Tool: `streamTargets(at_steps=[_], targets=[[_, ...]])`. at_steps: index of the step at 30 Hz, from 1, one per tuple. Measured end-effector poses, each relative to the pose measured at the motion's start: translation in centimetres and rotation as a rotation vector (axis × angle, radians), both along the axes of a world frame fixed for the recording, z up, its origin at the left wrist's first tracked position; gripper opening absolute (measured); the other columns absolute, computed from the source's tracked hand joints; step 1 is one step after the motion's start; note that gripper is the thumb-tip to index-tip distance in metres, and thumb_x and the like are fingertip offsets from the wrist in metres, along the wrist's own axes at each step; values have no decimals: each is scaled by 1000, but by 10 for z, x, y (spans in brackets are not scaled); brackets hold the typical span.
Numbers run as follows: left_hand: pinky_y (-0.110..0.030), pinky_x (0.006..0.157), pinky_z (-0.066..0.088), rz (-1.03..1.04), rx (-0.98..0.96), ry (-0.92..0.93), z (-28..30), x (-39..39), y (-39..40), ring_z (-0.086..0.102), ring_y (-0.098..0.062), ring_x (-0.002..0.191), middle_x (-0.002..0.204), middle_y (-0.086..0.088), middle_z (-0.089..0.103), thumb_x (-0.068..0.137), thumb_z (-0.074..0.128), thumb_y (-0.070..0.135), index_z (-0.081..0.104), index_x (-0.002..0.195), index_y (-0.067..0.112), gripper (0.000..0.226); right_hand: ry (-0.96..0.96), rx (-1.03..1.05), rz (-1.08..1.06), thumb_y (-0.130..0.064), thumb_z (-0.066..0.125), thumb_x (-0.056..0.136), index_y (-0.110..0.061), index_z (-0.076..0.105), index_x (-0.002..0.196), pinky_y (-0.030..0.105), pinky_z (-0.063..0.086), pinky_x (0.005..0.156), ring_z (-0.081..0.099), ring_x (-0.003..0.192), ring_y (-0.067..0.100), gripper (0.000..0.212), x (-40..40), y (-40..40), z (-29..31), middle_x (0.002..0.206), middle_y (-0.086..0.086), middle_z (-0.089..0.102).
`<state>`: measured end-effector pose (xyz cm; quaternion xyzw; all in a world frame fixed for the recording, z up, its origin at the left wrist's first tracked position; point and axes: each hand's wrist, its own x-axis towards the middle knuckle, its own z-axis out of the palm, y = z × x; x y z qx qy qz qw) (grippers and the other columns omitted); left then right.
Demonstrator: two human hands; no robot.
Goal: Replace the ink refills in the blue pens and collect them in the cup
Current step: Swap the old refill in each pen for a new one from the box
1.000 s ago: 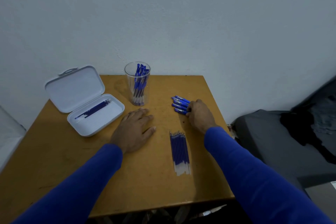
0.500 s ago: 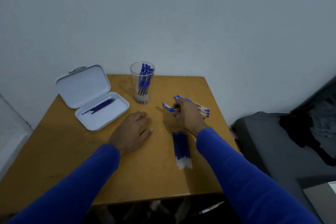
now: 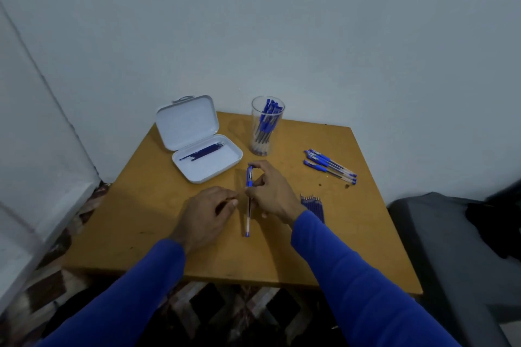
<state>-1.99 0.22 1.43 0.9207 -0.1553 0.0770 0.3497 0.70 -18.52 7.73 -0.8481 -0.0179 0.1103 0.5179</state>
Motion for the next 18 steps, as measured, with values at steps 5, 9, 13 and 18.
streamTargets(at_steps=[5, 9, 13, 18], targets=[[-28, 82, 55, 4, -175, -1, 5, -16, 2, 62, 1, 95, 103, 17, 69, 102, 55, 42, 70, 122, 30, 28, 121, 270, -80, -14, 65, 99, -17, 47, 119, 36, 50, 45, 63, 62, 36, 27, -15, 7, -10, 88, 27, 73], [-25, 79, 57, -18, -259, 77, 7, -22, -5, 65, 0, 92, 102, 19, 70, 93, 68, 39, 67, 124, 36, 31, 164, 411, -159, -13, 65, 99, -4, 54, 115, 31, 50, 44, 63, 66, 36, 21, -21, 5, -19, 88, 30, 72], [-14, 75, 50, 6, -270, 123, 5, -18, -7, 64, 2, 88, 97, 21, 70, 91, 74, 27, 70, 123, 33, 32, 205, 527, -174, -7, 68, 96, -1, 58, 108, 25, 51, 43, 64, 56, 22, 17, -27, -4, -20, 75, 18, 70], [-10, 70, 44, -9, -226, 122, 8, -14, -8, 59, 1, 85, 92, 17, 65, 93, 71, 19, 72, 117, 32, 27, 261, 600, -140, -6, 69, 95, 0, 61, 106, 25, 53, 44, 66, 62, 21, 15, -26, -10, -22, 84, 21, 72]])
